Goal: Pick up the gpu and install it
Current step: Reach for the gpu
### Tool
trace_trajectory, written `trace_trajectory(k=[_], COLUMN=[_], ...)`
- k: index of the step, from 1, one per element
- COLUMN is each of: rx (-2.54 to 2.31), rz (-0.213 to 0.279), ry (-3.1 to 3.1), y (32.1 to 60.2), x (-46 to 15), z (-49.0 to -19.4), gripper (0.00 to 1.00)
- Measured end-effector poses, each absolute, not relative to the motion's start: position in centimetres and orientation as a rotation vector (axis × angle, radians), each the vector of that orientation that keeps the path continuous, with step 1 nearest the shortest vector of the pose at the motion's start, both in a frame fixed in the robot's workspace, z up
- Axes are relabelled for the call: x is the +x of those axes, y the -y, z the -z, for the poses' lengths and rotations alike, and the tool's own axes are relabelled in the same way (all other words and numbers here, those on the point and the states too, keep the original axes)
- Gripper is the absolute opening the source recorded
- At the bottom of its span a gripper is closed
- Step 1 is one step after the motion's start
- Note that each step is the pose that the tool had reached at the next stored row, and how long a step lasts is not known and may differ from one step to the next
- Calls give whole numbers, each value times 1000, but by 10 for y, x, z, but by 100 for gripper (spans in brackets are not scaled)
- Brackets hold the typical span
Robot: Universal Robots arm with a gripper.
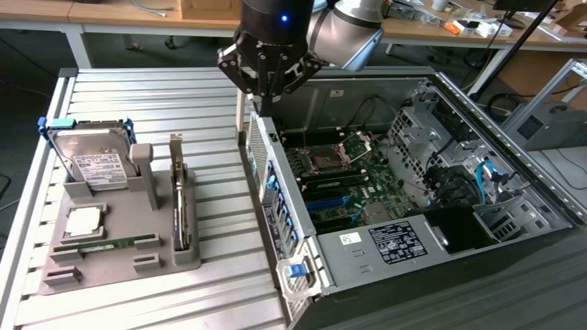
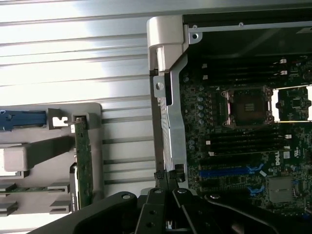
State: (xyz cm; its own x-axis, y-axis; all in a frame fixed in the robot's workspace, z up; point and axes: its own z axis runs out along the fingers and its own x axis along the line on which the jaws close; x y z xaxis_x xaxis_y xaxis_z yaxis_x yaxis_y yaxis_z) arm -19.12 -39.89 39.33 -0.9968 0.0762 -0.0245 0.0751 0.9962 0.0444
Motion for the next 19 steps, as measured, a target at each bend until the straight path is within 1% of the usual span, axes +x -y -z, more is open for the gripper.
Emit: trace_trajectory(k=[19], rx=[118], rz=[-68], ry=[-3112], y=[399], x=[-198], z=[-393], gripper=[11])
